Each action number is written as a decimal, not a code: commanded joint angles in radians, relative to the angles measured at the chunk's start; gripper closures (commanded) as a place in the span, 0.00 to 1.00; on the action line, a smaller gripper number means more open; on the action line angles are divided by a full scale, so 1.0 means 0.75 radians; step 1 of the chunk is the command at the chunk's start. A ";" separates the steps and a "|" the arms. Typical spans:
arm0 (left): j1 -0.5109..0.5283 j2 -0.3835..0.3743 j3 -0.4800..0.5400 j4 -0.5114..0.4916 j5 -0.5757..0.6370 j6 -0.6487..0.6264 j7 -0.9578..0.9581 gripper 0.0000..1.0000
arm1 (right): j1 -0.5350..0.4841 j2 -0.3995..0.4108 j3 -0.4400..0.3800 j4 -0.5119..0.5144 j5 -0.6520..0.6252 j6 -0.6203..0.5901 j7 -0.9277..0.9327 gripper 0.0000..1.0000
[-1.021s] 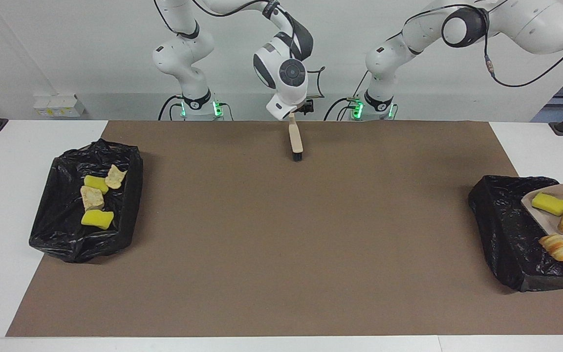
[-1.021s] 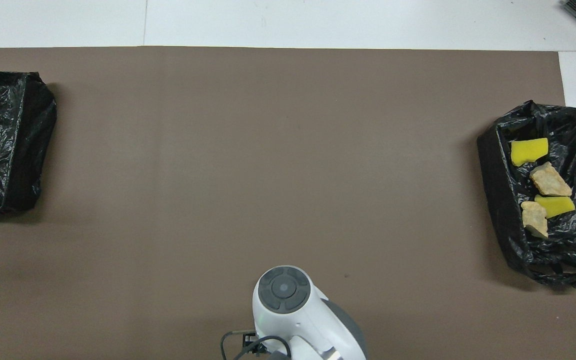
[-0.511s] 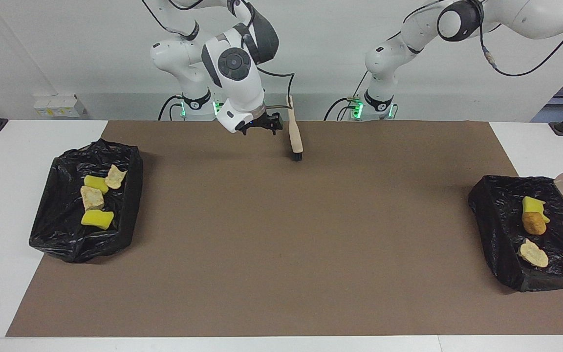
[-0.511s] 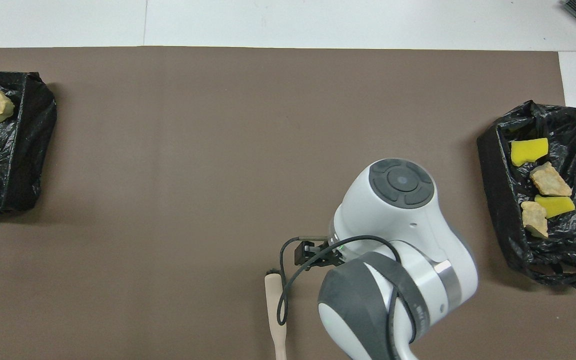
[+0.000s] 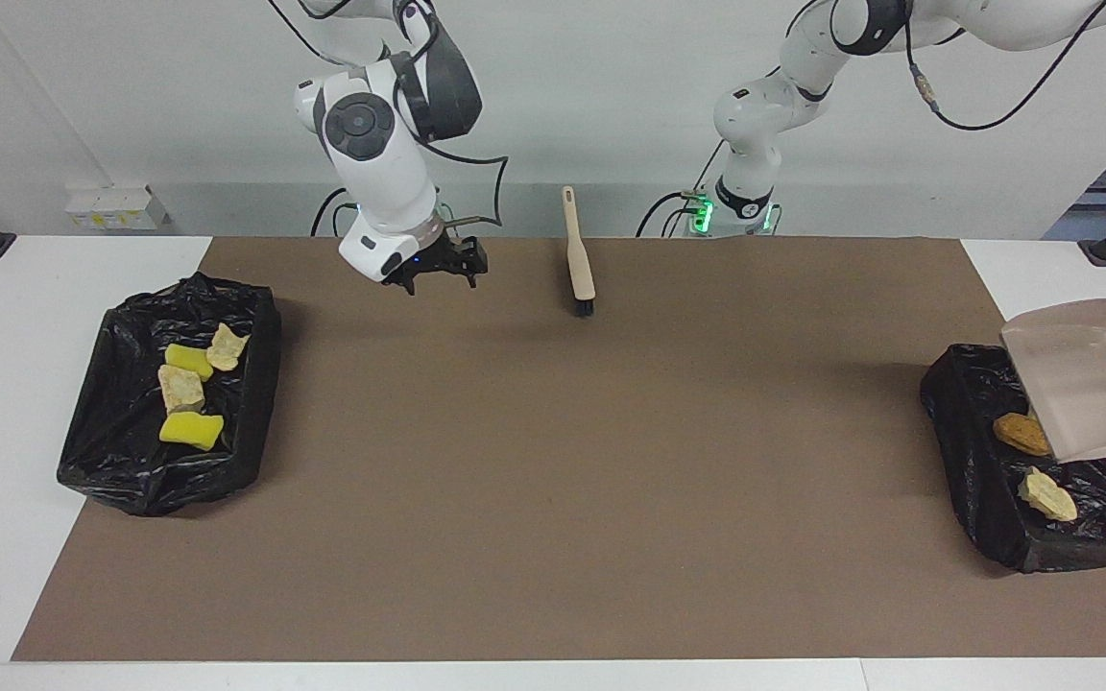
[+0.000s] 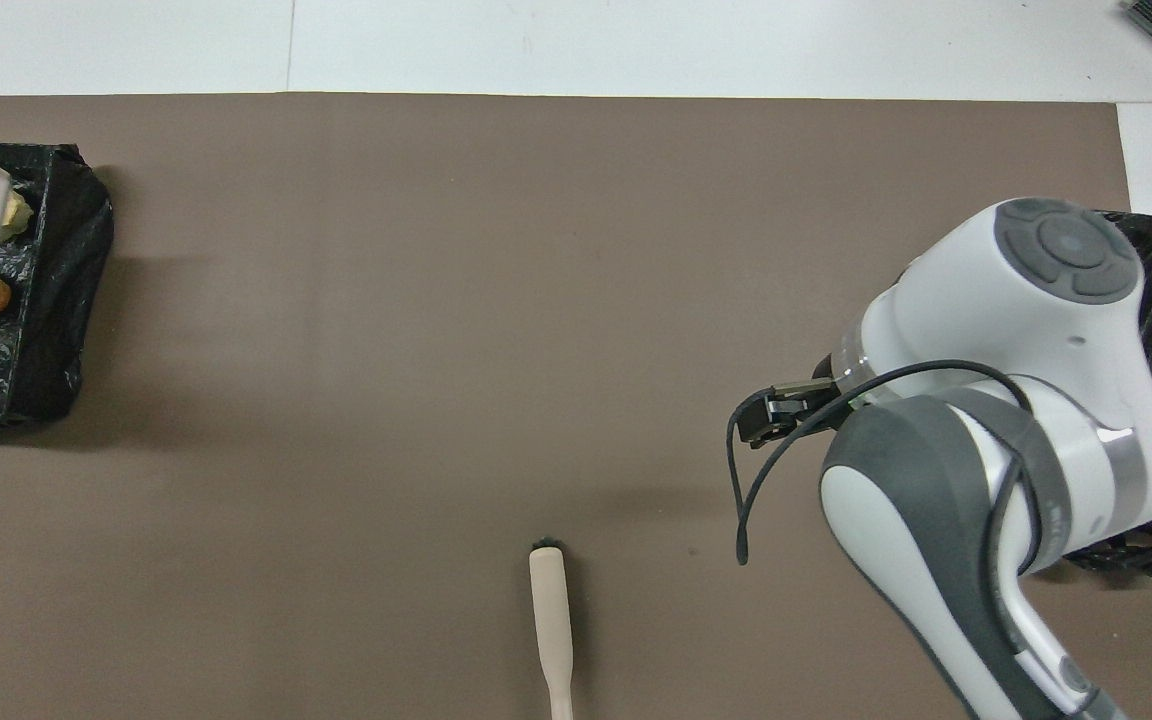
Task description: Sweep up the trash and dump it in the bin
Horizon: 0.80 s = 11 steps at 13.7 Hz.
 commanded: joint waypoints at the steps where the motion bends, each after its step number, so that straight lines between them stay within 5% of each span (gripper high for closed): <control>1: -0.122 -0.209 0.020 -0.357 -0.052 0.003 -0.221 1.00 | -0.055 -0.009 0.011 0.025 -0.040 -0.038 -0.083 0.00; 7: -0.414 -0.305 0.020 -0.640 -0.270 -0.069 -0.936 1.00 | -0.317 -0.034 -0.006 0.081 -0.097 -0.038 -0.083 0.00; 11: -0.678 -0.248 0.020 -0.710 -0.472 -0.106 -1.733 1.00 | -0.395 -0.056 -0.081 0.170 -0.189 -0.052 -0.085 0.00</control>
